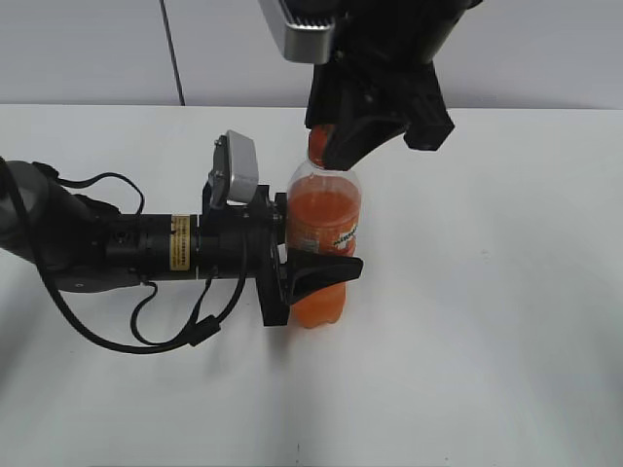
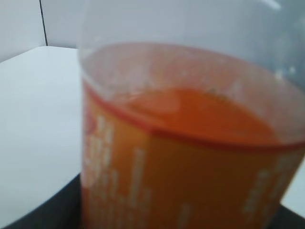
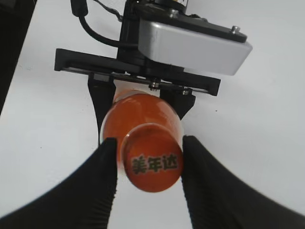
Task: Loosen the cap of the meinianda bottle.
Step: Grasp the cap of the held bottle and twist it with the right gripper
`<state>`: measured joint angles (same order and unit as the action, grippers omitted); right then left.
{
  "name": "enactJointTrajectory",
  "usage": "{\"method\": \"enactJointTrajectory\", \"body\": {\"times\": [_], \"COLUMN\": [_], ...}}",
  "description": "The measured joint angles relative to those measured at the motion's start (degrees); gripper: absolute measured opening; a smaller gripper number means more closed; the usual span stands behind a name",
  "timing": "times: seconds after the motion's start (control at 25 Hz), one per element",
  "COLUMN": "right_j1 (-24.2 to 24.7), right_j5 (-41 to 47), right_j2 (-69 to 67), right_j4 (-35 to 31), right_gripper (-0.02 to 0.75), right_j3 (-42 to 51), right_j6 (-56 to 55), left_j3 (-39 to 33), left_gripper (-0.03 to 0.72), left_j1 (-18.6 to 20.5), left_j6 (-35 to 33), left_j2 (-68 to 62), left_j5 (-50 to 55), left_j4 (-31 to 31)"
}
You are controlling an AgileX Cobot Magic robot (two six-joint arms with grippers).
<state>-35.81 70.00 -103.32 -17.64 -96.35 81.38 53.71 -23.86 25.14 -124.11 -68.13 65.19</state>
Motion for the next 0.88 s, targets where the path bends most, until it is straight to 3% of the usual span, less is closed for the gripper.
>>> {"method": "enactJointTrajectory", "body": {"times": [0.48, 0.64, 0.88], "right_j1": [0.00, 0.00, 0.00], "right_j5": [0.00, 0.00, 0.00], "right_j2": [1.31, 2.90, 3.74], "right_j4": [-2.57, -2.95, -2.42], "right_gripper": [0.452, 0.459, 0.459], "right_j3": [-0.06, -0.31, -0.37], "right_j6": [-7.73, -21.53, -55.58], "left_j3": [0.00, 0.00, 0.00], "left_gripper": [0.415, 0.415, 0.415], "left_j1": [0.00, 0.00, 0.00], "left_j6": [0.07, 0.11, 0.11], "left_j2": [0.00, 0.00, 0.00], "left_j5": [0.05, 0.05, 0.05], "left_j4": [-0.06, -0.06, 0.17]}}
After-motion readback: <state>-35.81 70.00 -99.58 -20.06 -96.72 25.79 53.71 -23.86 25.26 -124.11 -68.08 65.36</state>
